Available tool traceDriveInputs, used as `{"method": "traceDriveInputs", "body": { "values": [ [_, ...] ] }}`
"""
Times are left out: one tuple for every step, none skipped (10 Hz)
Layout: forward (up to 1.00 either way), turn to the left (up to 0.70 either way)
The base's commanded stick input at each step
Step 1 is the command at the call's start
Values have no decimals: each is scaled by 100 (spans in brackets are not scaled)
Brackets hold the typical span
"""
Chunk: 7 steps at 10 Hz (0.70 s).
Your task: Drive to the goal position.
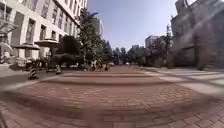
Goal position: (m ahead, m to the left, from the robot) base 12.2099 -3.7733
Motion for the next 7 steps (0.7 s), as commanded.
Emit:
{"method": "traceDriveInputs", "body": {
  "values": [
    [70,0],
    [70,0],
    [70,0],
    [70,0],
    [70,0],
    [70,0],
    [70,0]
  ]
}}
